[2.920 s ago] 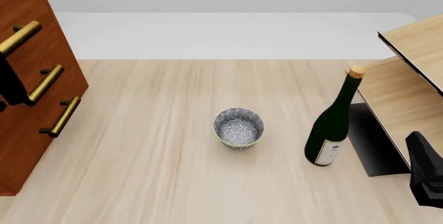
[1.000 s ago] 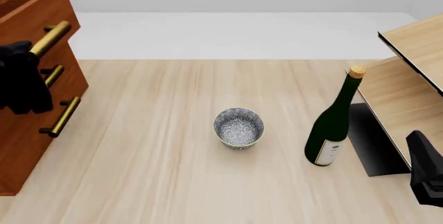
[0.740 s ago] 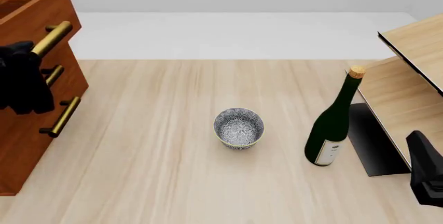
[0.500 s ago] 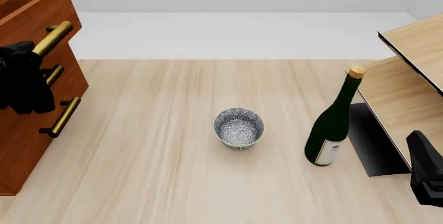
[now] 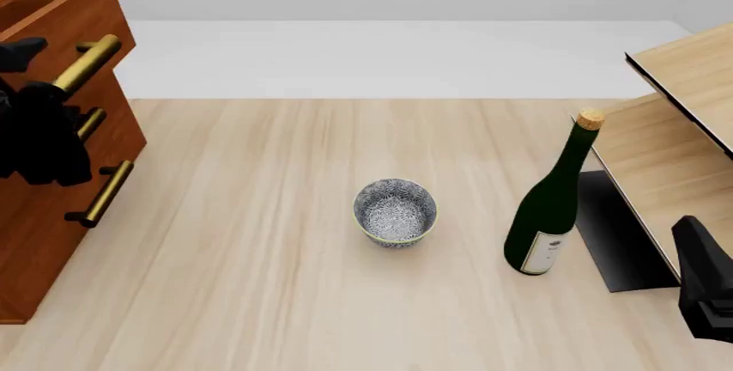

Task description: Close the bottom drawer of the cabinet and open the top drawer.

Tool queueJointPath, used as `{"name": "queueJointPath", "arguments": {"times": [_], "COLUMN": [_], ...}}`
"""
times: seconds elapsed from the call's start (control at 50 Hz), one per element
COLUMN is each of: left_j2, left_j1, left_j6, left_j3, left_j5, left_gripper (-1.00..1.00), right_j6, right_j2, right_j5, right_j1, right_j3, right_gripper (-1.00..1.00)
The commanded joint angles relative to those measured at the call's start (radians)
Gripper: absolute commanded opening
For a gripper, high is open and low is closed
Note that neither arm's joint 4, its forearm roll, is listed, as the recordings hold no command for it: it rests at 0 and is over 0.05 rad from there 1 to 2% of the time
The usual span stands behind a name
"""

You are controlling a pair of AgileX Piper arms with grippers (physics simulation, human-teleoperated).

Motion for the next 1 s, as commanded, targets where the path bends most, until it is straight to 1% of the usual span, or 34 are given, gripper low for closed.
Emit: {"name": "queueJointPath", "arguments": {"times": [0.02,0.18,0.48,0.62,0.84,1.0], "left_j2": [-0.001,-0.018,-0.07,-0.109,-0.147,-0.215], "left_j1": [-0.002,0.001,-0.012,-0.034,-0.043,-0.044], "left_j6": [-0.002,-0.014,-0.021,-0.033,-0.037,-0.046], "left_j3": [-0.003,-0.003,0.037,0.033,0.054,0.059], "left_j5": [0.001,0.017,0.038,0.081,0.097,0.153], "left_gripper": [1.0,1.0,1.0,1.0,1.0,1.0], "right_j6": [0.0,0.0,-0.003,-0.004,-0.004,-0.008], "right_j2": [-0.002,-0.009,-0.017,-0.017,-0.017,-0.015], "right_j5": [0.001,0.008,0.015,0.014,0.014,0.011], "right_j1": [0.001,0.001,0.002,0.002,0.002,0.004], "right_j3": [0.0,0.0,0.0,0.001,0.001,0.002], "right_gripper": [1.0,1.0,1.0,1.0,1.0,1.0]}}
